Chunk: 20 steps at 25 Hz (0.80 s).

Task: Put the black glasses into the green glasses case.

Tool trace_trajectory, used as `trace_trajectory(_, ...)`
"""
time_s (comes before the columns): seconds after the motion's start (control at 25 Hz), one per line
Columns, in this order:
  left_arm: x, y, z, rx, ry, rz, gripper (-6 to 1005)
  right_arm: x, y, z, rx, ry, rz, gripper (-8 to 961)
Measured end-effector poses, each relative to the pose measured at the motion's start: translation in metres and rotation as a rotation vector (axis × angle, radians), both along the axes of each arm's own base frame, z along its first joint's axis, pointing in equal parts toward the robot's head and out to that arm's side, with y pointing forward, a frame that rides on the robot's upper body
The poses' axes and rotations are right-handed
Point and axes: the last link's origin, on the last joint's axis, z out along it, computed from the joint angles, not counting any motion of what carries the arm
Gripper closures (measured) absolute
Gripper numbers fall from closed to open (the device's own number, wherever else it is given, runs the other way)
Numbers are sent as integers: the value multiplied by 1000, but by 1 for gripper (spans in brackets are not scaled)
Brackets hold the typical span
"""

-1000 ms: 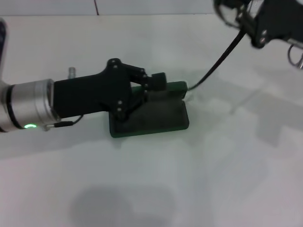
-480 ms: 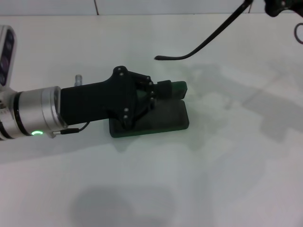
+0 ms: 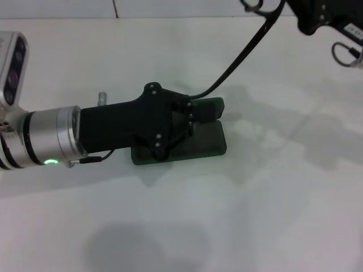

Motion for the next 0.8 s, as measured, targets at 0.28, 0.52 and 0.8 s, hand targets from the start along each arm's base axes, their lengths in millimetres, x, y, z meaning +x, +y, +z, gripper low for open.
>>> trace_trajectory(0.28,3,-2,2,-7,-20,-17,950,2,0,-15,-40,-40,-20,896)
trace_trajectory(0.52,2,-2,3,-4,-27,-16,949,5,0,-16,-39,-49,-33,896)
trace_trajectory(0.8,2,-2,4,-5,-29,-13,948,8,-1,-22,-34,-83,-35,896)
